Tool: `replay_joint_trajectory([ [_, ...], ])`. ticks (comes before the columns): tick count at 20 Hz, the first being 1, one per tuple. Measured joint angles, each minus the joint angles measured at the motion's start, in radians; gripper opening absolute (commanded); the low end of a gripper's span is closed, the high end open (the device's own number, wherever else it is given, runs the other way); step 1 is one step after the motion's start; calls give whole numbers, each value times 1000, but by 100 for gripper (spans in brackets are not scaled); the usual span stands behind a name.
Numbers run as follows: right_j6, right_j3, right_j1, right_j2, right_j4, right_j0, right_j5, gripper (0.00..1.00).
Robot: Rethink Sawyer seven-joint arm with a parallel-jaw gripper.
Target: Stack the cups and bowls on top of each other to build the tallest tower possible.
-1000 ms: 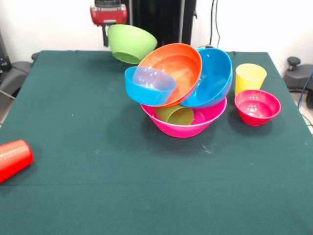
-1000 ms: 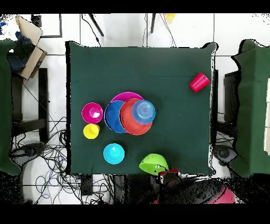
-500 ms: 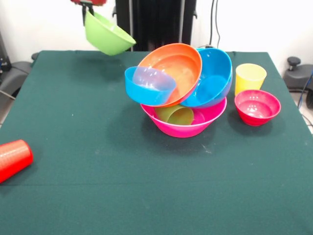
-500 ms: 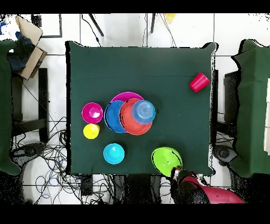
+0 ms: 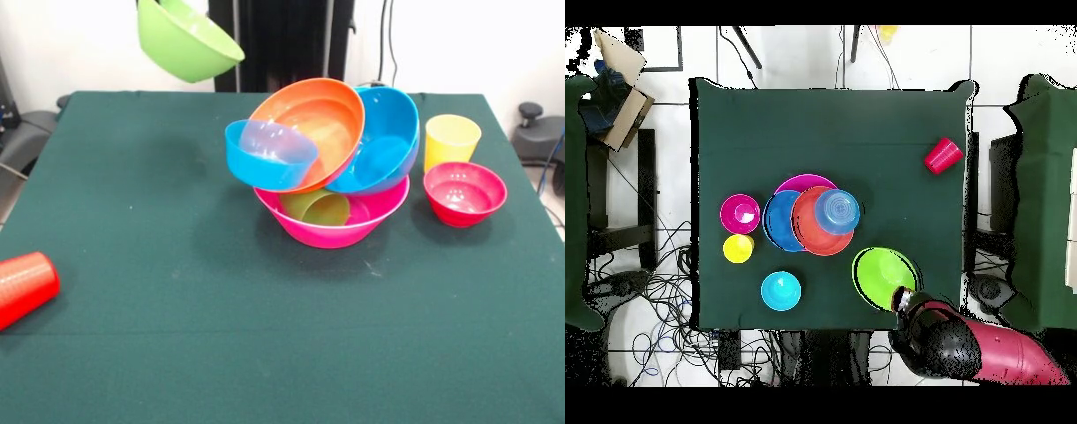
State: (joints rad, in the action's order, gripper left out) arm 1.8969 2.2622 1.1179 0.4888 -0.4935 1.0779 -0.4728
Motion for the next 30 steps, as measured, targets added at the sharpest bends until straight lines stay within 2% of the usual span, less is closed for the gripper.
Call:
replay_joint_trajectory([
  [6, 0, -45, 78, 71, 58, -29, -117, 0],
  [11, 0, -140, 106, 116, 70, -77, -236, 0],
  [15, 0, -230, 90, 143, 69, -120, -290, 0],
  [21, 0, -312, 59, 146, 67, -171, -309, 0],
  [30, 0, -445, -22, 141, 47, -314, -332, 0],
])
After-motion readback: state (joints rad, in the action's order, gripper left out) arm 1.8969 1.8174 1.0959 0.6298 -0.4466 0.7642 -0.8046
